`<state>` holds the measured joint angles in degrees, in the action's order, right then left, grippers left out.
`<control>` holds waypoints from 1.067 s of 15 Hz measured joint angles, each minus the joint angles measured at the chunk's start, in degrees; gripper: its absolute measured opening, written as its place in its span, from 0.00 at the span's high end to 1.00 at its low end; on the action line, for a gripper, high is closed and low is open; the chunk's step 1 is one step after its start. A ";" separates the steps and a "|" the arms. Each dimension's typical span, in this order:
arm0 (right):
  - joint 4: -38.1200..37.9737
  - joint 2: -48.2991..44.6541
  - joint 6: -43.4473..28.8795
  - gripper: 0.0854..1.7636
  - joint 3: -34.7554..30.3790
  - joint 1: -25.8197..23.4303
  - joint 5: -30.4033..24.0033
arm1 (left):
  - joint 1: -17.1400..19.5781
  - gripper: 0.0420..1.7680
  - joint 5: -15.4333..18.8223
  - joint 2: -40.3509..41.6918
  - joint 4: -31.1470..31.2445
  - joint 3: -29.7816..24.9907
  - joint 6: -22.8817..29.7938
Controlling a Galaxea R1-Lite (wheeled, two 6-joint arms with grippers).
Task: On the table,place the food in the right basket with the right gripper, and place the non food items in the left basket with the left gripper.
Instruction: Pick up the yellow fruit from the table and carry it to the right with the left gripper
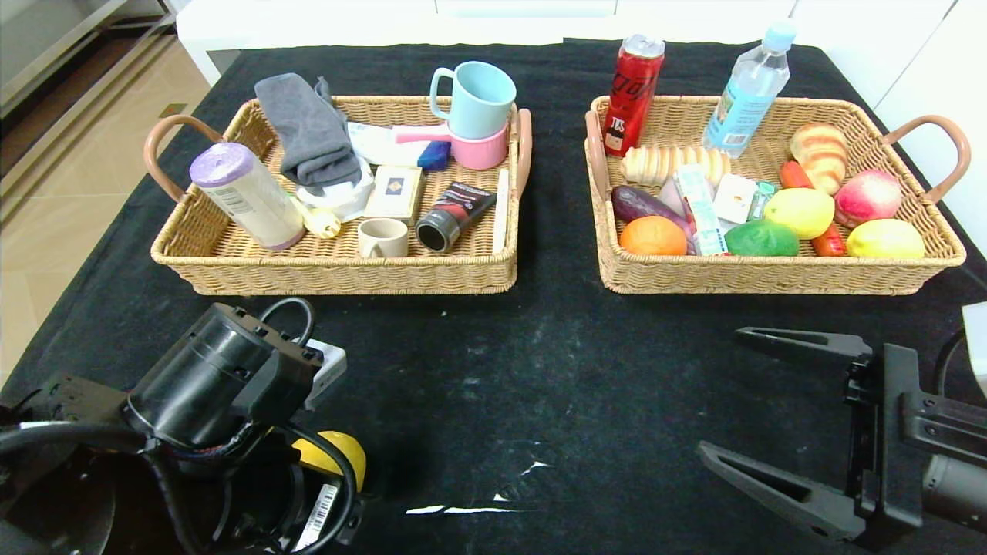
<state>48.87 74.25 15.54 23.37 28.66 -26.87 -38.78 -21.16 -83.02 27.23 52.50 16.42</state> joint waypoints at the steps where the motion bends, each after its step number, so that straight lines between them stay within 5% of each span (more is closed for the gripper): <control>1: 0.02 0.02 0.00 0.03 0.00 0.05 0.06 | 0.00 0.03 0.02 -0.33 -0.04 0.06 0.00; 4: 0.02 0.02 0.05 0.03 0.00 0.13 0.09 | -0.02 0.03 -0.09 -1.21 -0.89 0.13 0.00; 8: -0.01 0.05 0.05 0.03 0.00 0.13 0.13 | 0.02 0.36 -0.05 -1.66 -2.71 -0.09 0.02; 16: -0.06 0.05 0.00 0.03 -0.09 0.22 0.13 | 0.11 0.38 0.00 -1.71 -2.77 -0.55 -0.06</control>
<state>48.81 74.30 15.54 23.28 28.88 -26.73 -38.67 -21.16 -84.72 24.47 51.96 16.36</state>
